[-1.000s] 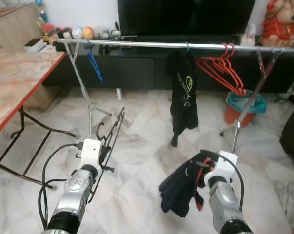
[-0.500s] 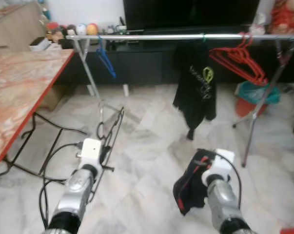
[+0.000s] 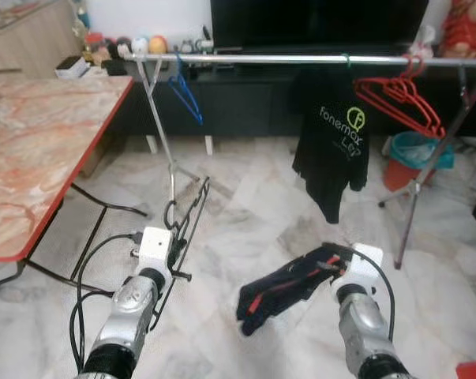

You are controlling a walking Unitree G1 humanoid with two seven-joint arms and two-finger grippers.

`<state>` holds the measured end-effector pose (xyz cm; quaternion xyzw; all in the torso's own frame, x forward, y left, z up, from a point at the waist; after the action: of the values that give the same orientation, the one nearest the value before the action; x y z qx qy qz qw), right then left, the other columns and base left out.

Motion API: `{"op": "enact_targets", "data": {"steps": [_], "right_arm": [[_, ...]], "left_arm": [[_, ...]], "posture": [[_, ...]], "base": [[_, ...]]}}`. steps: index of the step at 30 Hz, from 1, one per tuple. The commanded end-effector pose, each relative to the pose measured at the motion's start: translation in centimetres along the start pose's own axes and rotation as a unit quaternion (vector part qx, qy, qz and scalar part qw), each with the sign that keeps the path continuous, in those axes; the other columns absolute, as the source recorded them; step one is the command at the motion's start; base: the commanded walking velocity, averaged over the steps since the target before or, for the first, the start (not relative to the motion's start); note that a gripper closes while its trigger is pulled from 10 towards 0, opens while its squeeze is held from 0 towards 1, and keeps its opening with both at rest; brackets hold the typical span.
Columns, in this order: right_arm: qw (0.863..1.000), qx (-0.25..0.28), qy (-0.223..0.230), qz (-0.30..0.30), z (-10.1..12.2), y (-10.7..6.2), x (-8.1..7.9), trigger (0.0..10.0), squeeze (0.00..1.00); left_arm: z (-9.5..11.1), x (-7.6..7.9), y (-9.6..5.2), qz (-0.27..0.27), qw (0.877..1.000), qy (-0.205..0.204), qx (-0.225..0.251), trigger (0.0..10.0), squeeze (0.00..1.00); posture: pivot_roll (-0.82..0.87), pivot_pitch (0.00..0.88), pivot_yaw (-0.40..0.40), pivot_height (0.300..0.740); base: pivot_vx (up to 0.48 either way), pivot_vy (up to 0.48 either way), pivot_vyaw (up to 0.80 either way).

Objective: Hang hanger

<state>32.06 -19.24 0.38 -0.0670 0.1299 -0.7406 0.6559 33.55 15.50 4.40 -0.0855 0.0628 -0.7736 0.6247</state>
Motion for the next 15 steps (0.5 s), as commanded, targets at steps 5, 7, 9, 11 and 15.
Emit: {"op": "enact_targets", "data": {"steps": [5,7,9,11,15], "right_arm": [[1.0,0.024,-0.009,0.006,1.33,0.38,-0.1,10.0,0.0],[1.0,0.027,-0.01,0.007,1.5,0.42,-0.13,10.0,0.0],[1.0,0.028,-0.01,0.007,1.56,0.43,-0.16,10.0,0.0],[1.0,0.029,-0.009,0.007,1.54,0.4,-0.18,10.0,0.0],[1.0,0.028,-0.011,0.01,1.53,0.41,-0.3,10.0,0.0]], "left_arm": [[0.13,-0.13,-0.11,0.007,1.0,-0.003,0.005,10.0,0.0],[0.15,-0.03,-0.1,0.006,1.0,-0.003,0.005,10.0,0.0],[0.11,-0.02,-0.12,0.006,1.0,-0.004,0.005,10.0,0.0],[0.01,0.03,-0.15,0.005,1.0,-0.004,0.003,10.0,0.0],[0.24,0.11,-0.04,0.004,1.0,-0.005,0.006,10.0,0.0]], "posture": [[-0.05,0.0,0.054,0.74],[-0.05,0.0,0.053,0.74],[-0.05,0.0,0.056,0.74],[-0.06,0.0,0.057,0.74],[-0.05,0.0,0.055,0.74]], "base": [[0.0,0.0,0.0],[0.0,0.0,0.0],[-0.124,0.0,0.0],[-0.276,0.0,0.0],[-0.277,0.0,0.0]]}}
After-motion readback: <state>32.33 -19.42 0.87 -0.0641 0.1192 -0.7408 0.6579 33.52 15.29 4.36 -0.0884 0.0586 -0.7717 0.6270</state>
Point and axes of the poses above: a point about 5 cm out from each wrist's last joint towards the gripper, its own y axis pointing out of the wrist towards the gripper, its own z axis along the axis of the wrist's last joint, x = y × z, the point moved 3 cm from there along y, pointing out of the wrist towards the gripper, and after that the axes turned 6 degrees about -y, right-handed, at the moved point
